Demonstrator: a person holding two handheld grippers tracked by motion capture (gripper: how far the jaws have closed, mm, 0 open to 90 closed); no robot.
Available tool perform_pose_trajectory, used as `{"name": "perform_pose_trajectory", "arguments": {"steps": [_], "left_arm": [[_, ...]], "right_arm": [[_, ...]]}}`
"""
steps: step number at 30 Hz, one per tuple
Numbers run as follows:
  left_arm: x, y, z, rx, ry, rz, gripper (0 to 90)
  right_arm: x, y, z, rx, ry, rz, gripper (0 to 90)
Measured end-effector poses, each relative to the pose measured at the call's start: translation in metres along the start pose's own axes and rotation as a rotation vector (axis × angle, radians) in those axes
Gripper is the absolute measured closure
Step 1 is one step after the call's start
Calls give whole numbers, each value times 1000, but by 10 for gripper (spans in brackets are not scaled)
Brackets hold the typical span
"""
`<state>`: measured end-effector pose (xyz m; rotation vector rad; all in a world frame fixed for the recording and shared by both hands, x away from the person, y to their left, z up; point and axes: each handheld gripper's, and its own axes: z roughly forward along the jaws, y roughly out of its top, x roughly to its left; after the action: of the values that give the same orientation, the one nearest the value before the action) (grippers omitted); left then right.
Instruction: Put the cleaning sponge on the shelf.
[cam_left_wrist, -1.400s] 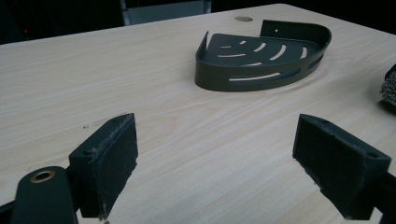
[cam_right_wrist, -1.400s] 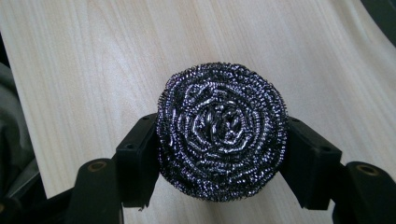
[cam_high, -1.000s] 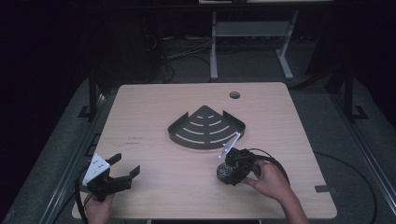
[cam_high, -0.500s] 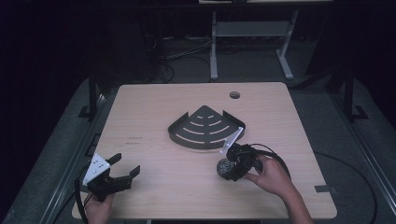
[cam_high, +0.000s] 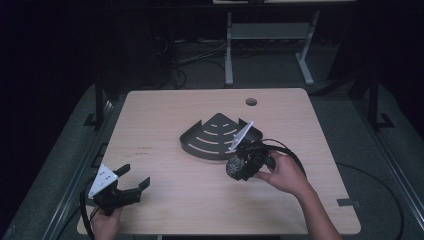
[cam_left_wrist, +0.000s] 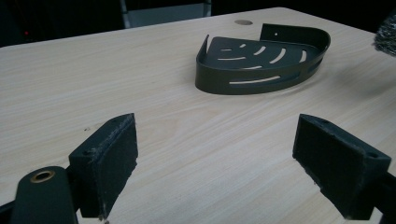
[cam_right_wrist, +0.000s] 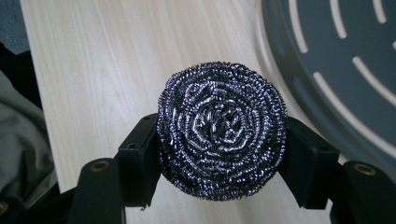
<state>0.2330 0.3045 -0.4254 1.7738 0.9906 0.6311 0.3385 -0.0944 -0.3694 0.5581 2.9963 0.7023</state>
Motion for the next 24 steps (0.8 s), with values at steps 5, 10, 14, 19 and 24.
{"name": "perform_pose_trajectory", "arguments": {"steps": [5,10,14,19,24], "left_arm": [[1,0,0,-3,-2,-4,133],[1,0,0,-3,3,-4,133],[1,0,0,-1,2,-1,133],[1,0,0,-2,2,-1,133],[1,1,0,-5,0,-2,133]], "right_arm": [[-9,15,-1,7,-3,-13,356],[-17,26,-2,14,-3,-12,356],[-28,40,-4,13,-7,-10,356],[-41,52,-2,14,-14,4,356],[-52,58,3,27,-18,20,356]]}}
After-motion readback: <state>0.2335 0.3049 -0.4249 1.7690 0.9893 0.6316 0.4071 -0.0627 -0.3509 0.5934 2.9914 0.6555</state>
